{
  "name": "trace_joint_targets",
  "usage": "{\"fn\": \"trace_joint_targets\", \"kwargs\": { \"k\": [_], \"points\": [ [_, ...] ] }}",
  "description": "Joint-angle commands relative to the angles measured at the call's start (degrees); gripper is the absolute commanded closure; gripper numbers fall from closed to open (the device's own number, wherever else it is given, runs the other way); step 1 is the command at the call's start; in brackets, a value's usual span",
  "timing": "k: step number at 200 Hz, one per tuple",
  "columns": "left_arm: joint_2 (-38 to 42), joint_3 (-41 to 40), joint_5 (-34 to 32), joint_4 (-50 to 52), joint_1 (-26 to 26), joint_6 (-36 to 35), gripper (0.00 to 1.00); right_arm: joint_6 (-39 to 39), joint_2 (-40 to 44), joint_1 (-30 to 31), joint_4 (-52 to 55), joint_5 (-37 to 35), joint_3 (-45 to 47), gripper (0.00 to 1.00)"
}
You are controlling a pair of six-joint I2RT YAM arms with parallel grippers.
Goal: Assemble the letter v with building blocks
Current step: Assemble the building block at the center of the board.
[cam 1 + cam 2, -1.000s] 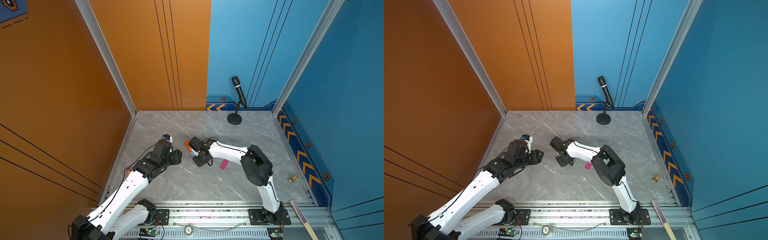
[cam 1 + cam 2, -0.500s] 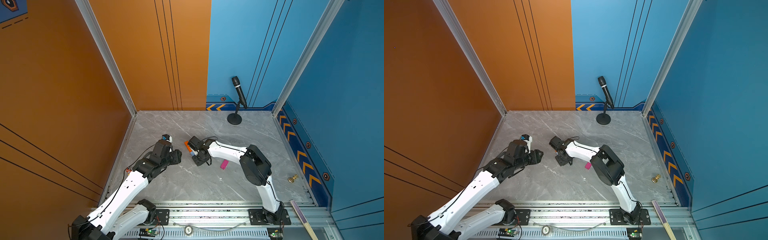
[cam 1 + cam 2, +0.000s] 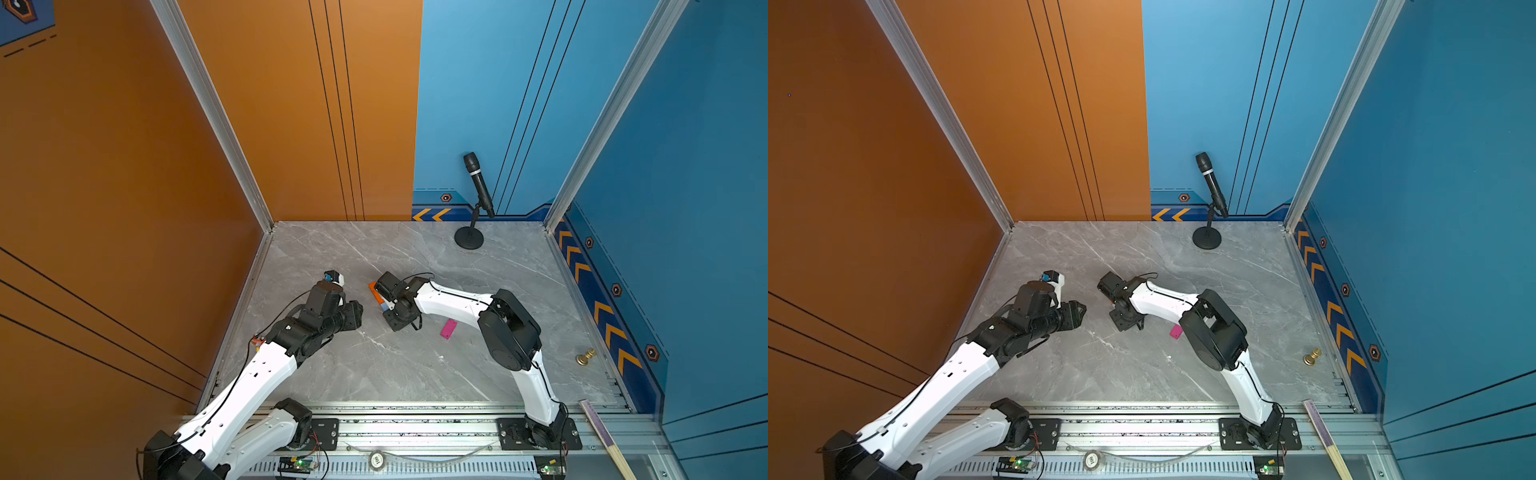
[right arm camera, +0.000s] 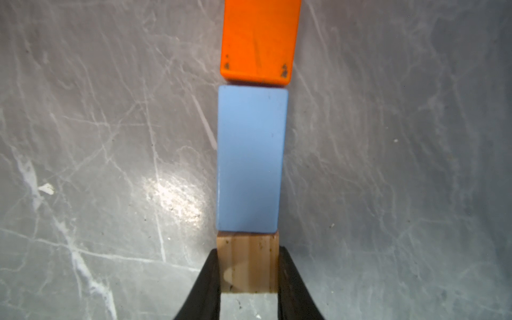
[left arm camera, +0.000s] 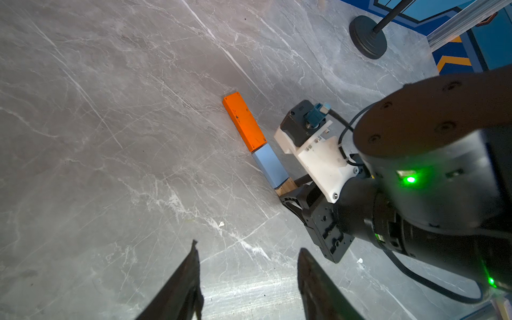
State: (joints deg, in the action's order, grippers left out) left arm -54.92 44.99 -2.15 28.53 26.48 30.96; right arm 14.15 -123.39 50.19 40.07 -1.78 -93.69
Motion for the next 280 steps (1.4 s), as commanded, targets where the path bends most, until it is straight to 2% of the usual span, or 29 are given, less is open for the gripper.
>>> {"fn": "trace_joint_targets", "kwargs": {
  "k": [1, 167, 257, 280],
  "points": [
    [1.12, -0.64, -1.01, 1.0, -0.68, -0.61, 0.43, 1.5, -1.49, 0.25, 1.67, -1.18, -1.23, 0.74],
    [1.39, -1.09, -0.92, 1.05, -0.96, -0.54, 0.43, 2.41, -1.94, 0.21, 1.37, -1.24, -1.75, 0.72],
    [1.48, -1.18, -0.7, 1.03, -1.02, -0.47, 0.43, 2.49, -1.76, 0.25, 1.41, -1.24, -1.64, 0.52],
    [1.5, -1.18, -0.75, 1.01, -1.04, -0.53, 0.43, 2.49, -1.51, 0.21, 1.35, -1.36, -1.87, 0.44]
  ]
}}
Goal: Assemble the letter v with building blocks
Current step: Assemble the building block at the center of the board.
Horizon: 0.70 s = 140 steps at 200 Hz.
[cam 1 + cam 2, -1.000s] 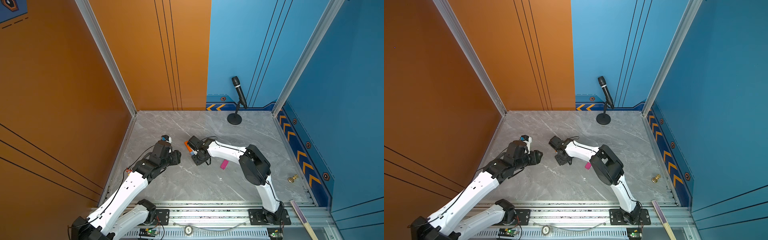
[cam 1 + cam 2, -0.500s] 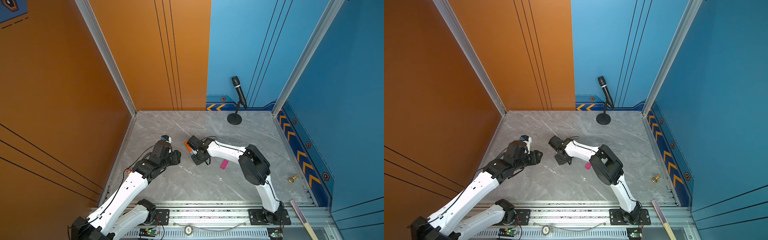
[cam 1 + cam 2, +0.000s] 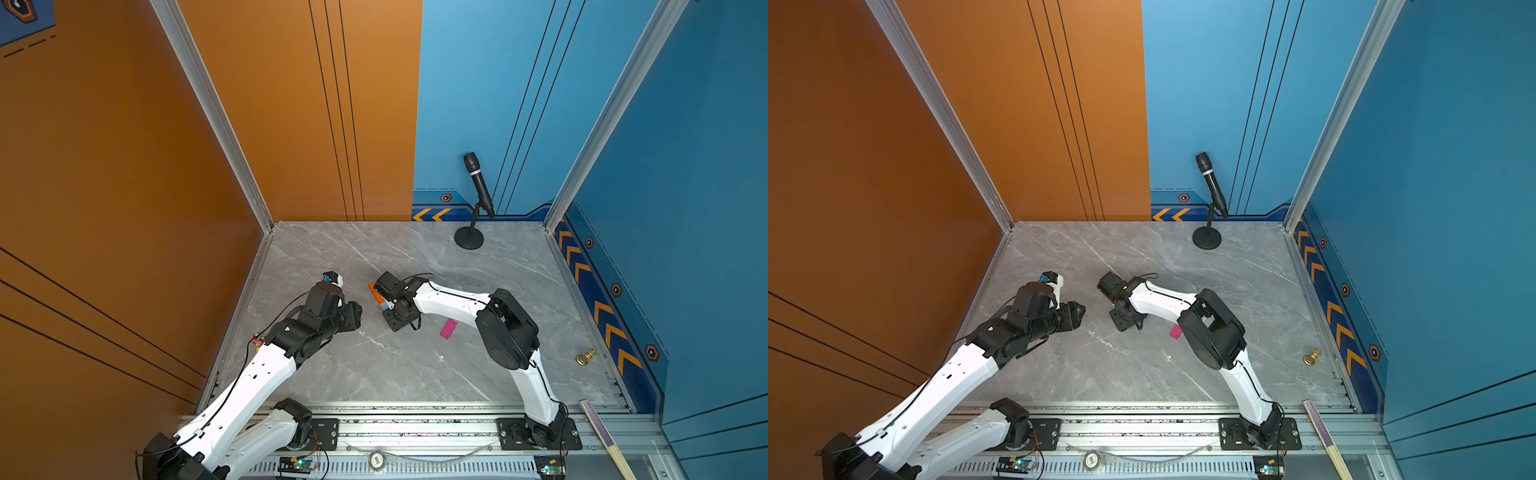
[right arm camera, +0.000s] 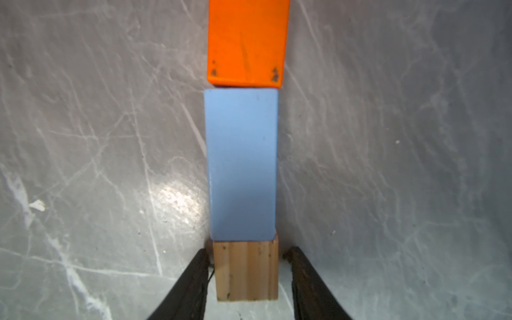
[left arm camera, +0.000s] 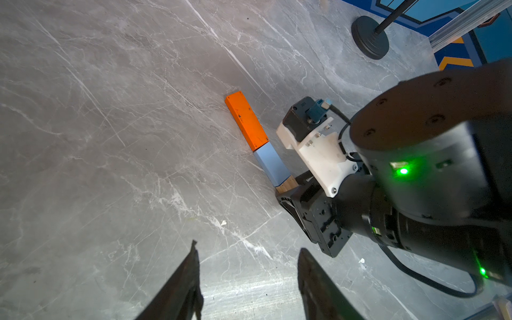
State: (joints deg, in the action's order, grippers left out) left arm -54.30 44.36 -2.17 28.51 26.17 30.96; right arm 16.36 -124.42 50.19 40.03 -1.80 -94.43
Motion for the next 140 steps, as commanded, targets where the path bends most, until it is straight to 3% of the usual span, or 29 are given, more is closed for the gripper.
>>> {"fn": "trace_joint_targets", "kwargs": {
  "k": [1, 78, 140],
  "points": [
    [0.92, -0.57, -0.73, 1.02, -0.71, -0.54, 0.43, 0.31, -0.48, 0.23, 1.43, -1.35, -1.03, 0.44],
    [0.92, -0.41, -0.55, 1.08, -0.94, -0.58, 0.43, 0.23, 2.48, -0.19, 0.75, -1.56, -1.01, 0.0],
    [1.36, 0.44, -0.88, 1.86, -1.12, -0.84, 0.43, 0.35, 7.9, -0.46, 0.39, -0.66, -2.86, 0.0]
  ]
}}
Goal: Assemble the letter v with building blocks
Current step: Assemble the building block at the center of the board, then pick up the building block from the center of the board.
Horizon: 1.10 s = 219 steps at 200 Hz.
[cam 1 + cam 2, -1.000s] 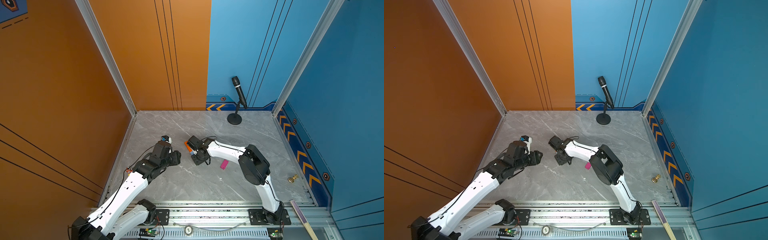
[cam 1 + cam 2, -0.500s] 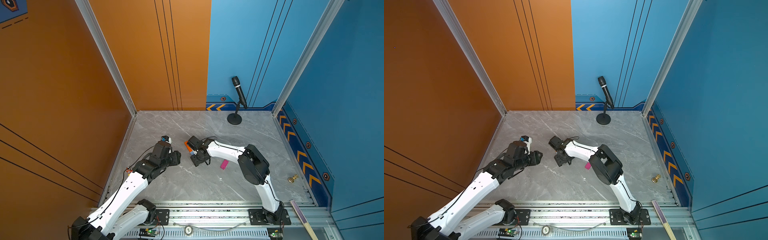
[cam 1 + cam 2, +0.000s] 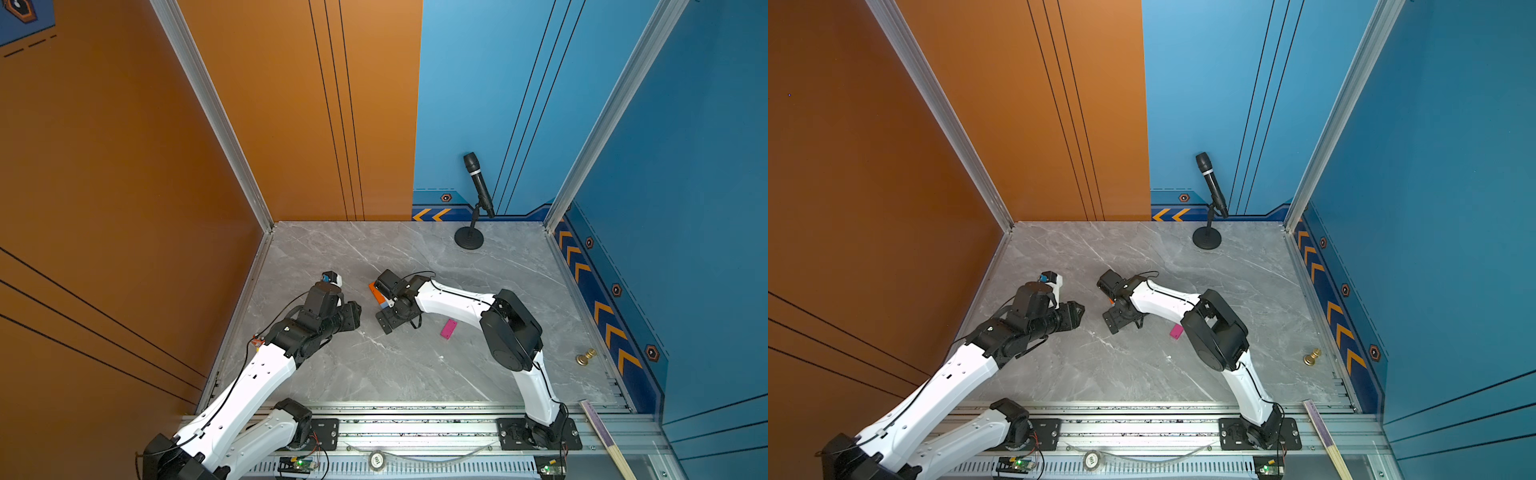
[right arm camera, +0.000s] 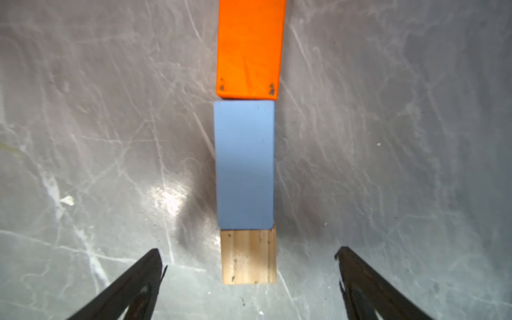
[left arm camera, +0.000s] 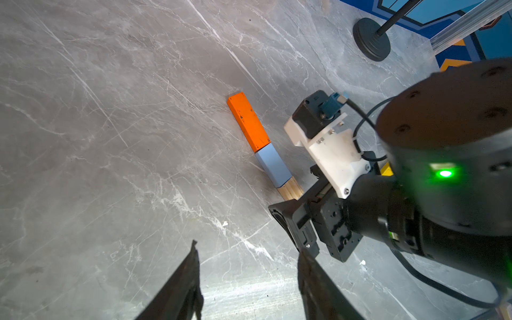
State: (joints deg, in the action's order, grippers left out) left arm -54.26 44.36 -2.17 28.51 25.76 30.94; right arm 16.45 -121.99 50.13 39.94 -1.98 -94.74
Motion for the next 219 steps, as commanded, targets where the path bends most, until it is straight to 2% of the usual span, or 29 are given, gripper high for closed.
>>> {"fn": "trace_joint_targets", "kwargs": {
  "k": [1, 37, 64, 96, 116, 150, 192, 219],
  "points": [
    [1.33, 0.49, -0.89, 1.97, -0.71, -0.8, 0.43, 0.3, 5.6, -0.43, 0.48, -0.4, -2.51, 0.01],
    [2.9, 1.84, -1.77, 3.48, -0.82, -1.42, 0.43, 0.62, 11.94, -1.02, 0.79, 1.4, -2.18, 0.01],
    [2.87, 3.93, 0.48, 3.48, -0.54, -2.11, 0.42, 1.81, 19.53, -3.81, 0.21, 2.8, 0.73, 0.01],
    [-1.31, 8.31, 0.74, 3.5, 3.88, -3.87, 0.43, 4.41, 30.11, -9.5, -3.99, 5.4, 8.97, 0.02],
    [-6.66, 12.05, -0.39, 3.49, 8.82, -5.46, 0.43, 6.75, 36.37, -15.1, -6.27, 6.19, 15.22, 0.04],
    [-19.2, 20.0, -1.27, 3.65, 17.19, -6.77, 0.41, 10.7, 47.28, -20.15, -11.21, 5.57, 26.06, 0.08],
    [-36.56, 30.23, 2.38, 4.88, 23.95, -7.76, 0.4, 13.8, 56.79, -24.7, -12.43, 4.63, 34.82, 0.11],
    [-46.8, 38.24, 2.19, 8.96, 27.82, -8.64, 0.4, 16.03, 62.41, -27.7, -12.43, 3.95, 39.07, 0.12]
  ]
}}
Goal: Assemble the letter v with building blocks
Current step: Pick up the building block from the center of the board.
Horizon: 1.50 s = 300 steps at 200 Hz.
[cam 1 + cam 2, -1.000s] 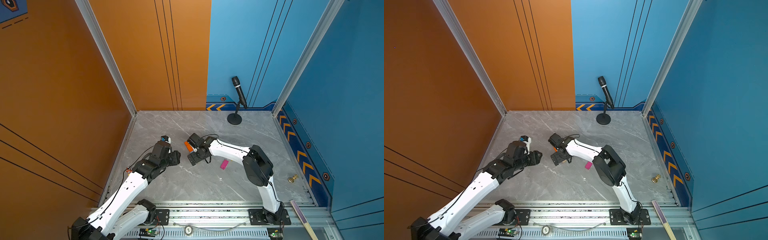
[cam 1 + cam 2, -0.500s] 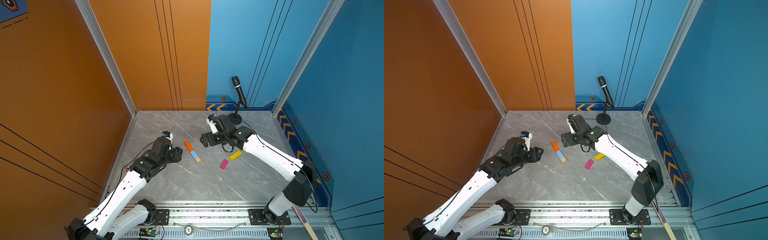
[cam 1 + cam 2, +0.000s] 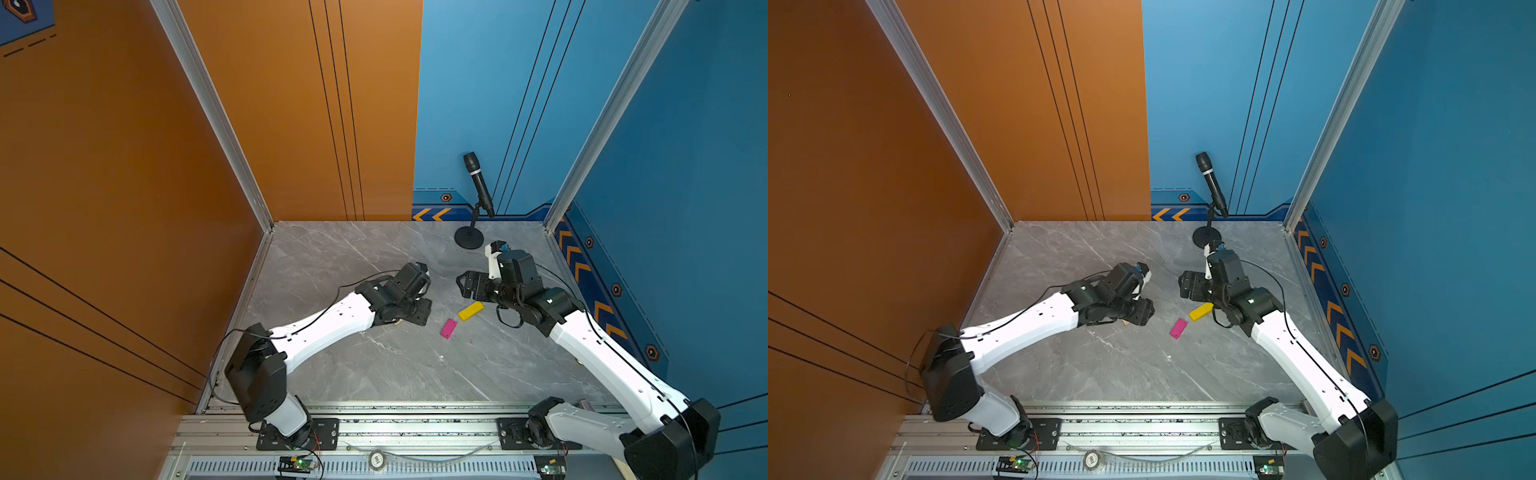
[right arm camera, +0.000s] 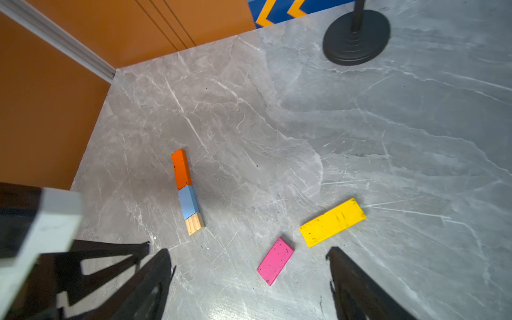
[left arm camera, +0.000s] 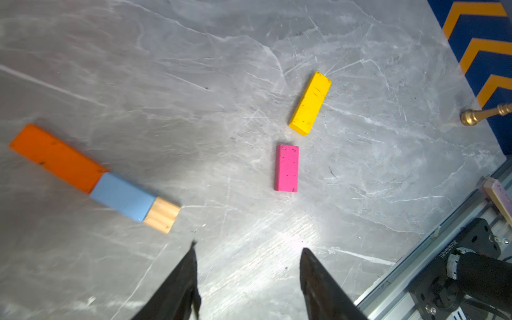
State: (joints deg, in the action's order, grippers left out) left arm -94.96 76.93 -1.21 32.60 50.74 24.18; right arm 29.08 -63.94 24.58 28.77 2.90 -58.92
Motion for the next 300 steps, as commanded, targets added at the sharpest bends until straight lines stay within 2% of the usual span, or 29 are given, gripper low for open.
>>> {"fn": "trace_joint_targets", "kwargs": {
  "k": [1, 50, 105, 198, 257, 283, 300],
  "points": [
    [-6.51, 5.95, 1.22, 4.99, 2.94, -1.92, 0.4, 3.46, 4.58, -2.25, -1.26, -0.95, 3.39, 0.12],
    [-18.69, 14.97, -0.82, 8.6, 6.51, -2.99, 0.4, 5.0, 13.55, -7.52, -0.17, -1.27, 8.1, 0.16],
    [-26.86, 20.77, -5.24, 10.09, 8.21, -4.57, 0.4, 5.8, 16.58, -10.71, 0.58, 0.64, 10.91, 0.17],
    [-34.03, 27.1, -9.22, 10.65, 8.5, -6.24, 0.43, 6.12, 17.62, -12.8, 0.21, 2.8, 12.85, 0.18],
    [-37.18, 29.05, -10.6, 12.27, 8.75, -7.53, 0.54, 6.52, 18.01, -12.82, 0.05, 2.82, 13.15, 0.18],
    [-37.14, 28.89, -10.99, 12.78, 8.83, -7.74, 0.64, 6.44, 18.01, -12.81, 0.08, 2.91, 13.12, 0.19],
    [-36.67, 28.55, -11.34, 12.93, 8.85, -7.89, 0.74, 6.68, 17.84, -12.83, -0.23, 3.09, 13.44, 0.19]
  ]
}}
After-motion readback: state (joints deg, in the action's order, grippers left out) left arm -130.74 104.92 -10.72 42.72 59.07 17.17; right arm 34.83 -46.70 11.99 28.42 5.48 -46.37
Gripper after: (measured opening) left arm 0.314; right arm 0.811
